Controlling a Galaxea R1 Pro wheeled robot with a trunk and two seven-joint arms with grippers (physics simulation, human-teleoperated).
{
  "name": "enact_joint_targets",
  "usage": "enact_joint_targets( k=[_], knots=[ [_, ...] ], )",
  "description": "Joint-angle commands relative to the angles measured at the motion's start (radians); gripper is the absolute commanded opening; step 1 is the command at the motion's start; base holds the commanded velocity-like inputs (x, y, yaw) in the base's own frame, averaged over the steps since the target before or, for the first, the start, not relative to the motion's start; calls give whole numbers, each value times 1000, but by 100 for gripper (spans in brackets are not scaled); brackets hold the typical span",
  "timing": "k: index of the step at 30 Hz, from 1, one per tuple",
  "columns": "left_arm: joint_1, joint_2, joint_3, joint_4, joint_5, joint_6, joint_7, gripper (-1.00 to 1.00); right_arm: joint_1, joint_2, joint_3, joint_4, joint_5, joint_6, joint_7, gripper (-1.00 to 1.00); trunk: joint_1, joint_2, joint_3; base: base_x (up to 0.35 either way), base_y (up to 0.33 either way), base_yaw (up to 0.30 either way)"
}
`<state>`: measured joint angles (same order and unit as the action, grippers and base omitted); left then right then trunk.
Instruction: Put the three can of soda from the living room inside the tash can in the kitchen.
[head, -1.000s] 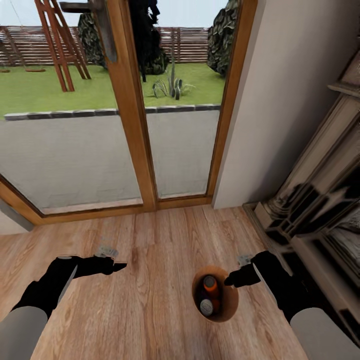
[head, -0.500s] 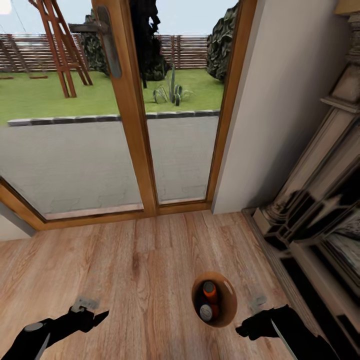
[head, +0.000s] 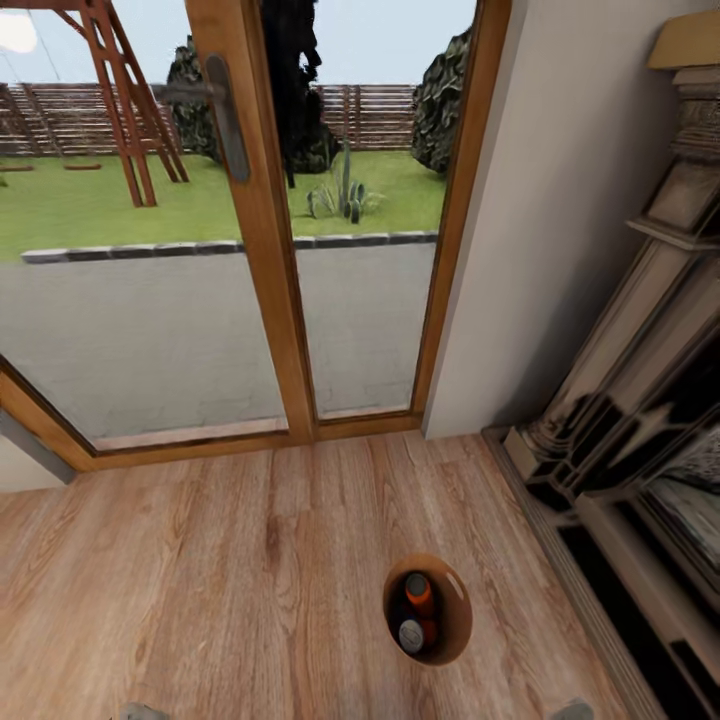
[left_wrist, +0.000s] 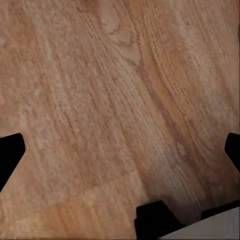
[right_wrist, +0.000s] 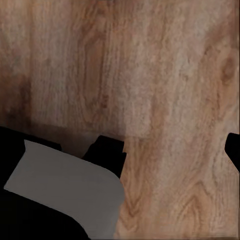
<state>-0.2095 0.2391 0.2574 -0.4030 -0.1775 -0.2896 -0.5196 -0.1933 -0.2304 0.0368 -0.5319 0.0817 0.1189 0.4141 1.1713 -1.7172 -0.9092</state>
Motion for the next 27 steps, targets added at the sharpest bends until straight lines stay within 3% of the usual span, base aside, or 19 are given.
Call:
enact_joint_targets(
  k=[1, 6, 9, 13, 20, 27],
  knots=[
    [0, 0, 0, 15, 0, -16, 7, 100, 1, 0, -4, 18, 0, -19, -12, 100, -4, 7, 5, 0, 0, 0],
    [2, 0, -1, 64, -5, -106, 29, 100, 2, 6, -17, 141, -1, -141, -83, 100, -23, 42, 28, 0, 0, 0],
    [2, -1, -1, 108, -7, -177, 41, 100, 3, 8, -20, 209, -4, -273, -107, 100, -35, 63, 43, 0, 0, 0],
    [2, -1, -2, 130, -8, -216, 47, 100, 3, 11, -21, 240, -4, -334, -116, 100, -50, 91, 61, 0, 0, 0],
    [40, 0, -1, 190, -7, -350, 47, 100, 3, 12, -27, 257, -6, -355, -124, 100, -77, 140, 94, 0, 0, 0],
    [59, -1, -2, 242, -11, -393, 52, 100, 3, 13, -68, 306, -5, -363, -133, 100, -104, 189, 127, 0, 0, 0]
  ],
)
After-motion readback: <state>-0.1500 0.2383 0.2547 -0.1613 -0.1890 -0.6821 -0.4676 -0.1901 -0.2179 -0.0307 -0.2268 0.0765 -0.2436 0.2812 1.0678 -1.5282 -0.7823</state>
